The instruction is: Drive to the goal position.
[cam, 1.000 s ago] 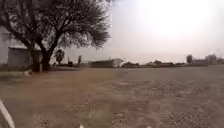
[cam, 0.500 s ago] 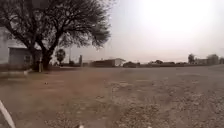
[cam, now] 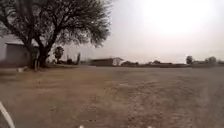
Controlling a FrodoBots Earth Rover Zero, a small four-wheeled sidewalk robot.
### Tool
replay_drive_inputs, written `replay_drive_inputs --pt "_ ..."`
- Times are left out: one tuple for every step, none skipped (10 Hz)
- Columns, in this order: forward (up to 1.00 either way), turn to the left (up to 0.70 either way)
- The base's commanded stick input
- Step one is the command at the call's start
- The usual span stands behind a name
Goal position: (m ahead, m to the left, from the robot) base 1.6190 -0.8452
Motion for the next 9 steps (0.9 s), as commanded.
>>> replay_drive_inputs --pt "0.50 0.00" --pt "0.50 0.00" --pt "0.50 0.00" --pt "0.50 0.00" --pt "0.50 0.00" --pt "0.50 0.00" --pt "0.50 0.00" --pt "0.50 0.00" --pt "0.50 0.02"
